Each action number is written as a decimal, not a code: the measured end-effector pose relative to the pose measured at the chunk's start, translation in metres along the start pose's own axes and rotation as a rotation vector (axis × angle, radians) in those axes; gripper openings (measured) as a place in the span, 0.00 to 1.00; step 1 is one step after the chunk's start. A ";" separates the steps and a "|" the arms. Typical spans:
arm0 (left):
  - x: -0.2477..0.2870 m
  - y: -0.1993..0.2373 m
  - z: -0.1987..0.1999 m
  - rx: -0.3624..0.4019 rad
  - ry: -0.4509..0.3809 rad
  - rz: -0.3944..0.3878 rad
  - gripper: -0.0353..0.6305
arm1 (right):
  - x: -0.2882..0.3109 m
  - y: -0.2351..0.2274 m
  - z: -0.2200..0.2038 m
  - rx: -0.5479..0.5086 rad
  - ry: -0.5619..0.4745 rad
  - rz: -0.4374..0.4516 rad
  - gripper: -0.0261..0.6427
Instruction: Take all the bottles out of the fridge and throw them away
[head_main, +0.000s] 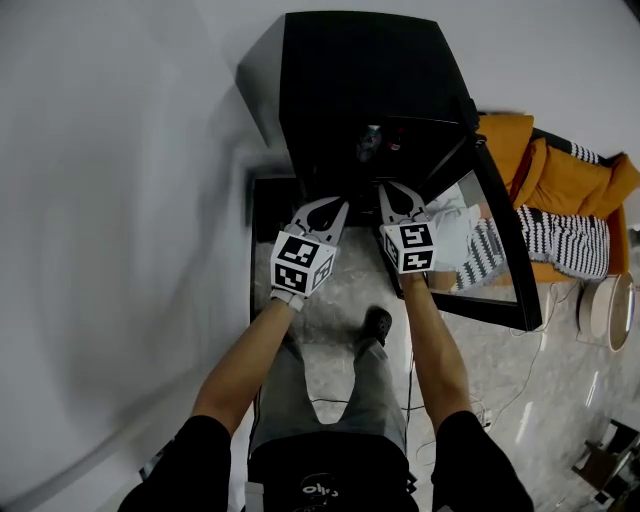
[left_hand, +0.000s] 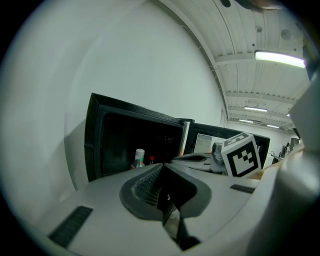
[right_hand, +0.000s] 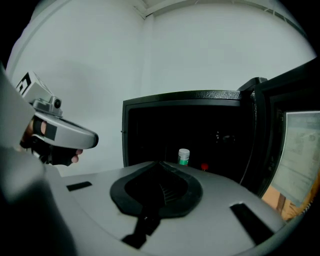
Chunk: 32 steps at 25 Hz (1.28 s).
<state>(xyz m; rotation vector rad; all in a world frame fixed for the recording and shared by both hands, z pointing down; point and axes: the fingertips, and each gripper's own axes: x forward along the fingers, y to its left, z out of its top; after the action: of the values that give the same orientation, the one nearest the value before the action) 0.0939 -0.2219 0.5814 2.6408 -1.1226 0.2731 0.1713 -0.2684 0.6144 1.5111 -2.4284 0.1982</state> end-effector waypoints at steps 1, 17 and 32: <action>0.001 0.000 0.002 0.003 -0.005 -0.002 0.06 | 0.003 -0.003 0.001 -0.003 -0.004 -0.007 0.05; 0.041 0.039 0.001 0.104 -0.102 0.002 0.06 | 0.091 -0.051 -0.009 0.048 -0.037 -0.124 0.41; 0.081 0.091 -0.015 0.123 -0.090 0.023 0.06 | 0.187 -0.084 -0.013 0.069 -0.003 -0.196 0.50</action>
<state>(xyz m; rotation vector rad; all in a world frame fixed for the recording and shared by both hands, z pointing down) 0.0825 -0.3327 0.6320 2.7749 -1.2007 0.2368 0.1704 -0.4634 0.6804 1.7681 -2.2777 0.2419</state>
